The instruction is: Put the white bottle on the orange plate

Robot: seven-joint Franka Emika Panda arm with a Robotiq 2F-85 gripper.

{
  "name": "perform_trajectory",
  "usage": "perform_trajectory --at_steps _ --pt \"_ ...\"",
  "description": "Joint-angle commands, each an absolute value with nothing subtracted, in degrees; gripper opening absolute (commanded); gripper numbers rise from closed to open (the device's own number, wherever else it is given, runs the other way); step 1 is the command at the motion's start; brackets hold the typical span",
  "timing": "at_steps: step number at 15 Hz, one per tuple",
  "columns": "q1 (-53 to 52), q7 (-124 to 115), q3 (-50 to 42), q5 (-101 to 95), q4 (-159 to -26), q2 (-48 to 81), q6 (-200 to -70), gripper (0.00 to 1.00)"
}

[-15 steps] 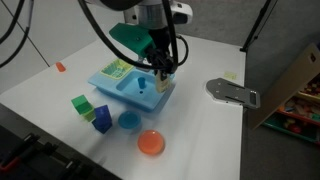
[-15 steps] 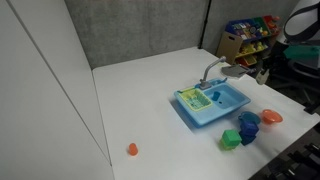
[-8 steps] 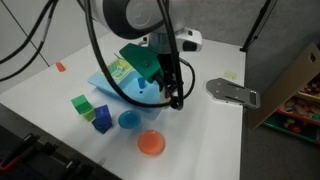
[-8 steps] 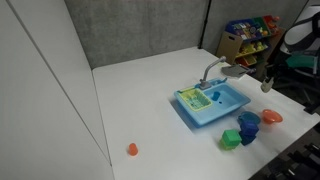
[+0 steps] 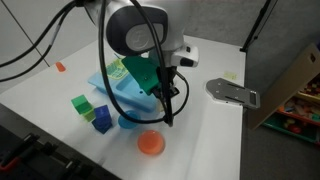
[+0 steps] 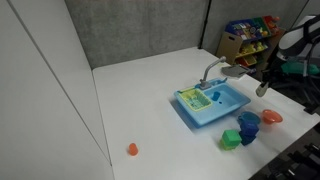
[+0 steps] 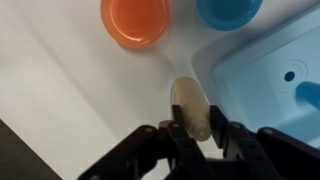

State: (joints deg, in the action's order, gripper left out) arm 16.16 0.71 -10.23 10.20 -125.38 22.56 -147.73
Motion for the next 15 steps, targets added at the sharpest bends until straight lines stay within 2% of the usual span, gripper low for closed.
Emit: perform_trajectory --at_steps 1,2,3,10,15 --pt "16.11 0.66 -9.97 10.21 -125.34 22.44 -147.61 0.32" --pt "16.1 0.66 -9.88 10.25 -125.34 22.4 -147.61 0.32" --pt "15.97 0.15 -10.24 9.79 -124.87 22.85 -147.48 0.09" --pt "16.69 -0.84 -11.95 9.55 -122.39 25.89 -147.04 0.1" --pt "16.67 -0.63 -13.26 8.78 -124.73 23.62 -146.0 0.1"
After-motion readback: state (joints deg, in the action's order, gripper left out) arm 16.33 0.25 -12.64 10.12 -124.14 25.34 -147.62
